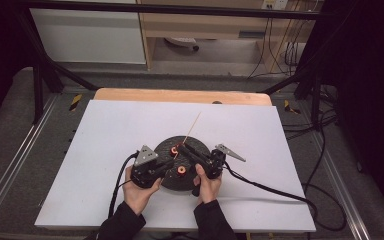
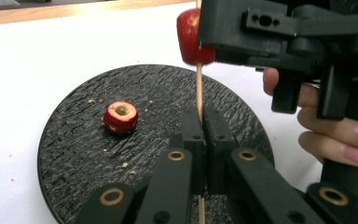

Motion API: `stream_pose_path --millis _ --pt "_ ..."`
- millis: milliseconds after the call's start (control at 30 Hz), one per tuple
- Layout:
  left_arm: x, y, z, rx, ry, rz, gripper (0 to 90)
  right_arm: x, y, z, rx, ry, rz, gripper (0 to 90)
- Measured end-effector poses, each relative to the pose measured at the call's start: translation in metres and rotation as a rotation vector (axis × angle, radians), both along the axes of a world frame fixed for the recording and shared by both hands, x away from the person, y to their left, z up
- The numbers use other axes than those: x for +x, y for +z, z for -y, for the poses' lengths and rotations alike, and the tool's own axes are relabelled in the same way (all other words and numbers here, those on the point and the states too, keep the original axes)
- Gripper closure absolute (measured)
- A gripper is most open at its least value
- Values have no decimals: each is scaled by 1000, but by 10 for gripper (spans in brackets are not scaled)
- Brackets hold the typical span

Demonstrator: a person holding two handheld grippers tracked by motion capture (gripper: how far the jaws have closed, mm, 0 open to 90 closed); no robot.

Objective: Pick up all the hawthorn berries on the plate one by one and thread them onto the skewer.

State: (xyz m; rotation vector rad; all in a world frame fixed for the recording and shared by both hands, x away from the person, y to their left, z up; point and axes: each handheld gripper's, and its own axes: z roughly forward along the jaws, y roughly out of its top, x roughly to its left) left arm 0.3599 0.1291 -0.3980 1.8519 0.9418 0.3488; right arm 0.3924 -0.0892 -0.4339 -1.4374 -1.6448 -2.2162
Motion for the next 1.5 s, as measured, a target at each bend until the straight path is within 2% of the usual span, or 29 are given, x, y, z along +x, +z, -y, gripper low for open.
stream_pose_path --millis 333,633,800,1000,1100,1267,1500 --pt "0 0 -1 1 -15 -4 881 -3 -1 -1 -26 10 -2 611" --pt "-7 -2 -13 30 -28 10 881 -3 10 7 -102 24 39 386" --pt "-10 -2 -26 41 -27 10 881 -1 16 14 -176 38 44 276" --pt "-16 -6 -45 58 -15 3 881 2 19 19 -298 59 34 156" --pt "-19 -9 -55 61 -7 -4 881 3 19 22 -359 72 28 127" --pt "-25 -15 -72 83 9 -10 881 6 23 27 -433 99 22 95" --pt "-30 -21 -94 94 26 -28 880 12 26 32 -540 136 -29 68"
